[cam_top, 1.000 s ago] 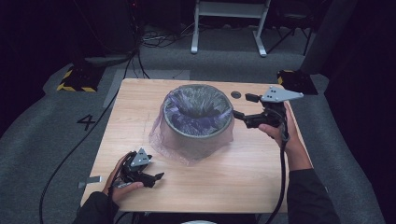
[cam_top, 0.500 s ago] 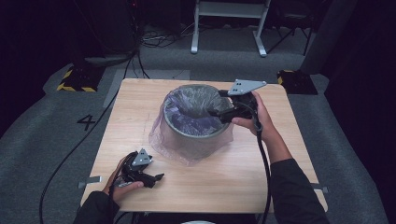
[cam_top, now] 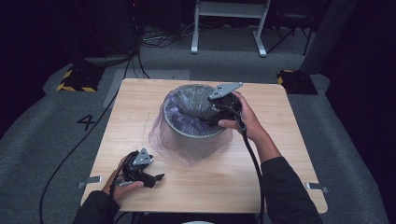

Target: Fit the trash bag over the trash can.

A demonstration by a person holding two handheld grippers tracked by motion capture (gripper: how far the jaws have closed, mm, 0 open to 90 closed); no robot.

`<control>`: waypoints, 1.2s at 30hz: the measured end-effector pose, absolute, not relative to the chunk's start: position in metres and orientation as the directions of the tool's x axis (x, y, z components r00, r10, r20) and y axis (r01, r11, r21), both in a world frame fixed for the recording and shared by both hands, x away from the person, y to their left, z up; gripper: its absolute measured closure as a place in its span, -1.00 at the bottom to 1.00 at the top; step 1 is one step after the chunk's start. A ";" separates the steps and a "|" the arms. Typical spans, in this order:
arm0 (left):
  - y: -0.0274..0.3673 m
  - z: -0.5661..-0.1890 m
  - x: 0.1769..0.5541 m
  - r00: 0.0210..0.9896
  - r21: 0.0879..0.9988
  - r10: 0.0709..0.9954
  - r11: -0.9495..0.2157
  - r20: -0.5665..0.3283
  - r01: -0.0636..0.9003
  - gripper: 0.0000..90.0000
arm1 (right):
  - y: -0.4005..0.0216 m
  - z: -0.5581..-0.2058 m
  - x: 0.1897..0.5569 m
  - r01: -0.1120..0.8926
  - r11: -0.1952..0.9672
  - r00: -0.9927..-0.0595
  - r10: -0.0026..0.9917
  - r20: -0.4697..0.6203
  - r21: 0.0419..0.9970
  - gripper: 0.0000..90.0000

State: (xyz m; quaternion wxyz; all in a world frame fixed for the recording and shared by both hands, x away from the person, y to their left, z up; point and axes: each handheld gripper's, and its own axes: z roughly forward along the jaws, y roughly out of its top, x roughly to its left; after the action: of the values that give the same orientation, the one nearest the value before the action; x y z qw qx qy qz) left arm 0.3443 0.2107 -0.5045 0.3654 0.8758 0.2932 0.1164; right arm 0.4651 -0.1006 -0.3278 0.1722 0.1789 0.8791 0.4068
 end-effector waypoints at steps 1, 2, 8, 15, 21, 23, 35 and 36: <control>0.211 -0.505 0.344 0.801 0.708 0.598 -0.561 -0.010 0.428 -0.73 | -0.099 -0.329 0.465 0.174 0.616 -0.880 0.448 -0.160 0.768 -0.52; 0.211 -0.504 0.344 0.801 0.707 0.598 -0.563 -0.009 0.428 -0.73 | -0.099 -0.330 0.466 0.171 0.627 -0.882 0.442 -0.166 0.760 -0.52; 0.210 -0.504 0.345 0.802 0.706 0.597 -0.565 -0.009 0.428 -0.74 | -0.095 -0.332 0.470 0.198 0.681 -0.882 0.437 -0.175 0.705 -0.52; 0.210 -0.504 0.345 0.802 0.706 0.597 -0.564 -0.009 0.428 -0.74 | -0.087 -0.335 0.474 0.217 0.767 -0.892 0.407 -0.197 0.603 -0.52; 0.210 -0.505 0.345 0.803 0.707 0.596 -0.564 -0.010 0.427 -0.74 | -0.082 -0.336 0.477 0.254 0.811 -0.892 0.407 -0.196 0.527 -0.52; 0.210 -0.504 0.345 0.803 0.706 0.597 -0.565 -0.009 0.427 -0.74 | -0.079 -0.337 0.477 0.283 0.829 -0.891 0.414 -0.189 0.481 -0.52; 0.210 -0.505 0.345 0.803 0.707 0.596 -0.564 -0.010 0.427 -0.74 | -0.080 -0.334 0.474 0.269 0.784 -0.867 0.450 -0.215 0.559 -0.54; 0.210 -0.505 0.345 0.803 0.706 0.596 -0.564 -0.010 0.427 -0.74 | -0.082 -0.332 0.472 0.264 0.771 -0.866 0.454 -0.210 0.579 -0.55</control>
State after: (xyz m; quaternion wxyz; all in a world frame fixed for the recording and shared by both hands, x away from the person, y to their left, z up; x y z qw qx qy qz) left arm 0.3449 0.2103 -0.5045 0.3643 0.8768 0.2918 0.1155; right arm 0.4724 -0.0817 -0.3324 0.1714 0.1941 0.9254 0.2769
